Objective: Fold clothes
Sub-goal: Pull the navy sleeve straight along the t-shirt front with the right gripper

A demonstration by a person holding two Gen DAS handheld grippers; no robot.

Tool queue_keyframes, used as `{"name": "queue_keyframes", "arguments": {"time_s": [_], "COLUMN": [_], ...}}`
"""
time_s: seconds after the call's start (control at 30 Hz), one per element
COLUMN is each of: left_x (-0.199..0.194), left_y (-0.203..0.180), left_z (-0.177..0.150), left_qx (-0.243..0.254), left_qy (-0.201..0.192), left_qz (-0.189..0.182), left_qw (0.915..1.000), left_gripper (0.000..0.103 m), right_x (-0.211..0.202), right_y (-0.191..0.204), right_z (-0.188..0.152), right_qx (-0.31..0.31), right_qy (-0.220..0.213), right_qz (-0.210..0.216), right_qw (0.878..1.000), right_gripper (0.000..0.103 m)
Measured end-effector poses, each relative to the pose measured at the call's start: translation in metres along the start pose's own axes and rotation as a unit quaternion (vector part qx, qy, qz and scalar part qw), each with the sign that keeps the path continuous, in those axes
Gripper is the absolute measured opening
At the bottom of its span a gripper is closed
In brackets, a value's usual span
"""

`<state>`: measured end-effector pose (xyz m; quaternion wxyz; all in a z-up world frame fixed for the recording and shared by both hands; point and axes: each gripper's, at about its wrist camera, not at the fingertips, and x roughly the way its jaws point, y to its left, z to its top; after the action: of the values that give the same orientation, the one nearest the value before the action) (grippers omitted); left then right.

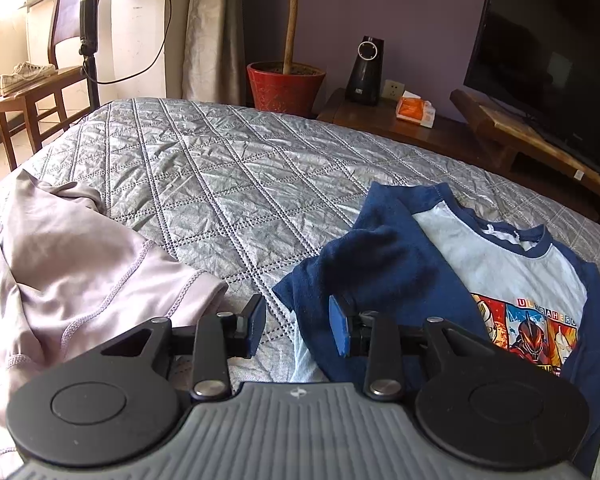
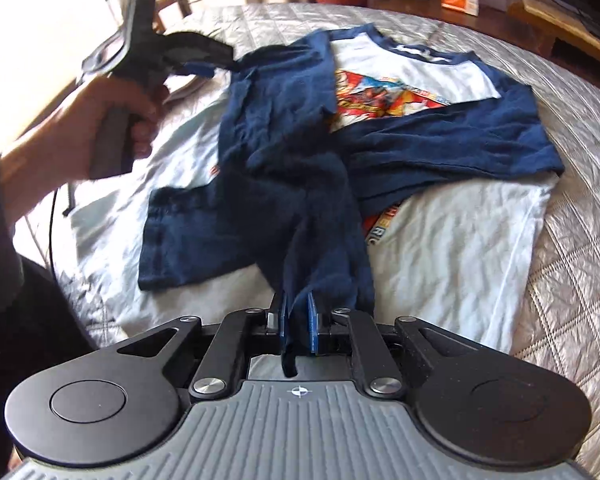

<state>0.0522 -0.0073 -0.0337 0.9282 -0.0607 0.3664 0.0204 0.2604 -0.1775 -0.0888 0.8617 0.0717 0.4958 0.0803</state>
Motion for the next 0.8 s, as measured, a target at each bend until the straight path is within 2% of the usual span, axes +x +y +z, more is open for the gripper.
{"name": "queue_keyframes", "arguments": {"time_s": [0.03,0.1,0.2,0.27,0.3,0.33,0.37,0.4,0.47,0.53,0.63,0.8], "left_x": [0.0,0.0,0.001,0.0,0.0,0.0,0.0,-0.001,-0.001,0.0,0.001,0.0], "left_y": [0.0,0.001,0.001,0.0,-0.001,-0.002,-0.003,-0.004,-0.004,-0.003,-0.002,-0.004], "left_z": [0.0,0.0,0.0,0.0,-0.001,-0.001,-0.002,-0.002,-0.002,-0.001,-0.001,-0.002], "left_qx": [0.0,-0.002,-0.005,-0.003,0.0,0.003,0.005,0.008,0.01,0.007,0.006,0.009], "left_qy": [0.0,0.001,0.001,0.001,0.002,0.002,0.002,0.001,0.0,0.0,0.001,0.002], "left_qz": [0.0,0.0,0.001,0.0,0.0,-0.001,-0.001,-0.001,0.0,0.0,0.0,-0.001], "left_qw": [1.0,1.0,1.0,1.0,1.0,1.0,1.0,1.0,1.0,1.0,1.0,1.0], "left_gripper": [0.032,0.032,0.032,0.032,0.032,0.032,0.032,0.032,0.032,0.032,0.032,0.032], "right_x": [-0.001,0.0,-0.003,-0.012,-0.011,-0.004,0.003,0.01,0.02,0.028,0.037,0.045], "right_y": [-0.009,-0.023,-0.014,0.011,0.026,0.04,0.053,0.06,0.06,0.058,0.047,0.039], "right_z": [0.0,-0.002,-0.004,-0.005,-0.005,-0.006,-0.008,-0.009,-0.011,-0.012,-0.012,-0.005], "right_qx": [0.013,0.022,-0.034,-0.092,-0.131,-0.168,-0.204,-0.229,-0.227,-0.222,-0.204,-0.189], "right_qy": [-0.011,-0.008,-0.009,-0.033,-0.029,-0.012,0.004,0.015,0.031,0.037,0.039,0.026], "right_qz": [-0.02,-0.046,-0.055,0.017,0.033,0.029,0.024,0.023,0.035,0.033,0.008,-0.003], "right_qw": [1.0,0.999,0.998,0.995,0.99,0.985,0.979,0.973,0.973,0.974,0.978,0.982], "right_gripper": [0.022,0.024,0.025,0.033,0.056,0.077,0.078,0.068,0.062,0.049,0.047,0.046]}}
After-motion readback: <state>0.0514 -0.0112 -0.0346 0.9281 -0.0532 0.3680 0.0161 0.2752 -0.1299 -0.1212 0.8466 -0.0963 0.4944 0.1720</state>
